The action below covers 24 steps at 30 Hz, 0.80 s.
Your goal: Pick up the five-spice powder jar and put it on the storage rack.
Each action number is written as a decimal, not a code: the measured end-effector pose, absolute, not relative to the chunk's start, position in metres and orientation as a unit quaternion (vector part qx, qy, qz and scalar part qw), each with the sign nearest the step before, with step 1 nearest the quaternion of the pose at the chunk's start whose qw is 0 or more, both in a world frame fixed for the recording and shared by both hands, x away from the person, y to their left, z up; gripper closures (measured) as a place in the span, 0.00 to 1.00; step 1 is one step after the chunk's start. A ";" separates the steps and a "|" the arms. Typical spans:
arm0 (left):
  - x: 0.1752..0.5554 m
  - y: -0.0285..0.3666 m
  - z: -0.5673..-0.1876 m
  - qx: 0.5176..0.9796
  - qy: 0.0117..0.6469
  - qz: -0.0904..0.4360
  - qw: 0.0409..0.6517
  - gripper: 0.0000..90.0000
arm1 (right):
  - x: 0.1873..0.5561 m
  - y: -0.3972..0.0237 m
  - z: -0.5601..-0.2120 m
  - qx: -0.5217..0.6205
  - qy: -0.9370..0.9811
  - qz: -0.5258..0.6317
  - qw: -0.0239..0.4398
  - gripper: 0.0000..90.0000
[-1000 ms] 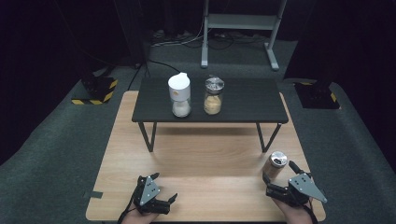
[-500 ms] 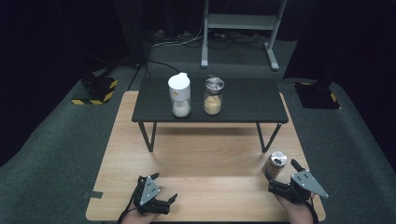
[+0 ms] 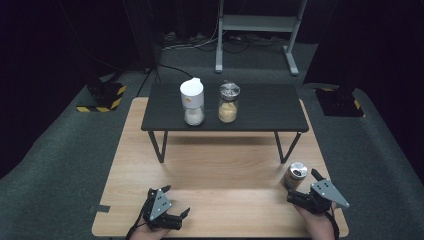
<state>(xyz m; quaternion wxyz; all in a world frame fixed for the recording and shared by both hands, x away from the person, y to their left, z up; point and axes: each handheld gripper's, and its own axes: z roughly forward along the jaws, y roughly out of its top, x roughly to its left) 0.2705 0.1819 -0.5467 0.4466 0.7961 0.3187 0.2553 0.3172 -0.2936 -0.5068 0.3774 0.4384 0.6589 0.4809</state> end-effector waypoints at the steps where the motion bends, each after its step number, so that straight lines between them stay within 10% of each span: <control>1: 0.270 0.182 -0.547 0.796 0.319 0.255 0.446 0.01 | 0.318 -0.294 -0.507 0.439 0.658 0.481 0.378 0.00; 24: 0.271 0.182 -0.547 0.795 0.320 0.253 0.448 0.01 | 0.334 -0.298 -0.512 0.454 0.643 0.494 0.369 0.13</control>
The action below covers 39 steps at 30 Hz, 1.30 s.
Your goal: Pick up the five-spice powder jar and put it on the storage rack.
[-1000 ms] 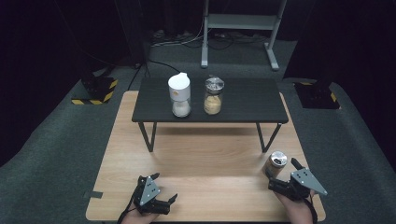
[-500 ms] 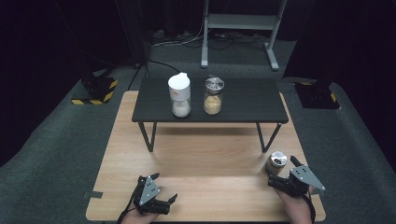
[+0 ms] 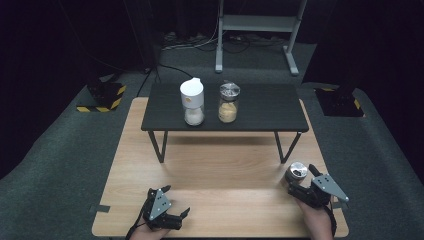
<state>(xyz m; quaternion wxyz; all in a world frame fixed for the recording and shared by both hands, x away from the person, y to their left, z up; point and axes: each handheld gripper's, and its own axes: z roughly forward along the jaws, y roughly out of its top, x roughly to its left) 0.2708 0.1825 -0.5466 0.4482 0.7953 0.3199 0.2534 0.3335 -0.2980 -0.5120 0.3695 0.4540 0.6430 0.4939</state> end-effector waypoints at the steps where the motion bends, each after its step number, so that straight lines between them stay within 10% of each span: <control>1: 0.271 0.182 -0.547 0.795 0.320 0.253 0.448 0.01 | 0.334 -0.299 -0.513 0.455 0.642 0.495 0.368 0.14; 39: 0.271 0.183 -0.547 0.793 0.322 0.255 0.450 0.01 | 0.334 -0.305 -0.524 0.443 0.630 0.530 0.353 0.38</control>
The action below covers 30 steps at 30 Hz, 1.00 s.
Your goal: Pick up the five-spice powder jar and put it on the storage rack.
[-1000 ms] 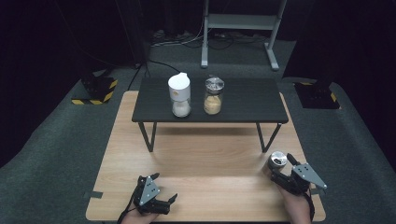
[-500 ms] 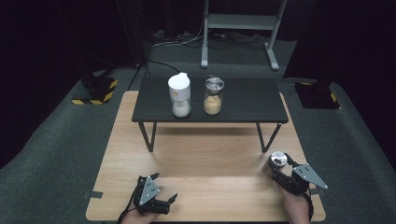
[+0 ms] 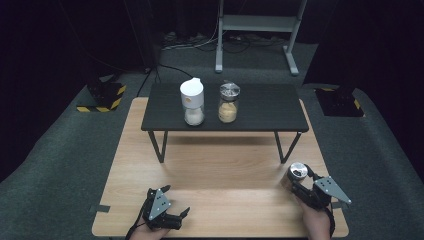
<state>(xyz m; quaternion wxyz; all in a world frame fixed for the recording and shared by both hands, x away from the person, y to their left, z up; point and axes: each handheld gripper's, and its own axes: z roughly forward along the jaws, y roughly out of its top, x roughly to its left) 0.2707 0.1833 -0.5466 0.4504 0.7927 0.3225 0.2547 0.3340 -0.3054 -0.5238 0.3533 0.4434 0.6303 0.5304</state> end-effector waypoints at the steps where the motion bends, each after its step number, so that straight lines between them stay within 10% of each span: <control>1: 0.271 0.183 -0.547 0.793 0.323 0.255 0.450 0.01 | 0.334 -0.305 -0.524 0.443 0.631 0.530 0.354 0.38; 30: 0.270 0.184 -0.547 0.792 0.324 0.254 0.452 0.01 | 0.310 -0.295 -0.504 0.416 0.636 0.543 0.357 0.38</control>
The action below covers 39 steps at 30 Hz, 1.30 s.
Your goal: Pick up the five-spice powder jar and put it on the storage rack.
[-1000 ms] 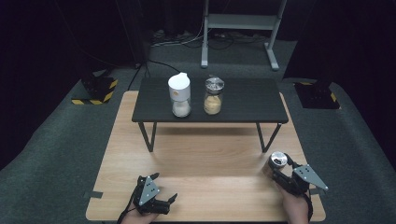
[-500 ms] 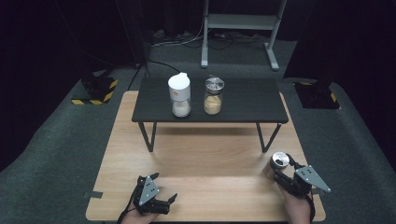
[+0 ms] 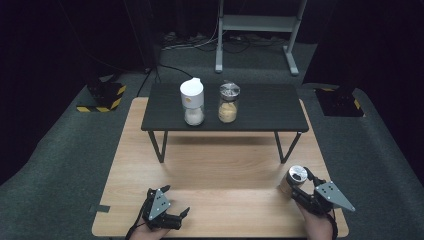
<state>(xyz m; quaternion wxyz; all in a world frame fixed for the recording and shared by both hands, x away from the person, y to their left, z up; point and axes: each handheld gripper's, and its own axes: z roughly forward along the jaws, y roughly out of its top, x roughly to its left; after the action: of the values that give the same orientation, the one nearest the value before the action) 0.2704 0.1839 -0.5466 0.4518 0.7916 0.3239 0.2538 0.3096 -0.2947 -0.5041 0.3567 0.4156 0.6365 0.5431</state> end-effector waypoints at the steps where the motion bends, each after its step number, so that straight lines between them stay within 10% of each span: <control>1: 0.270 0.184 -0.547 0.792 0.324 0.254 0.452 0.01 | 0.309 -0.294 -0.504 0.415 0.636 0.544 0.357 0.38; 39: 0.270 0.184 -0.547 0.793 0.322 0.253 0.451 0.01 | 0.302 -0.250 -0.484 0.357 0.650 0.585 0.327 0.38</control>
<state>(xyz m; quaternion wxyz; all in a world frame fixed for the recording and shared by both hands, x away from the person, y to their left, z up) 0.2703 0.1838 -0.5466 0.4507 0.7933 0.3220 0.2526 0.3024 -0.2498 -0.4842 0.3272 0.3575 0.6504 0.5850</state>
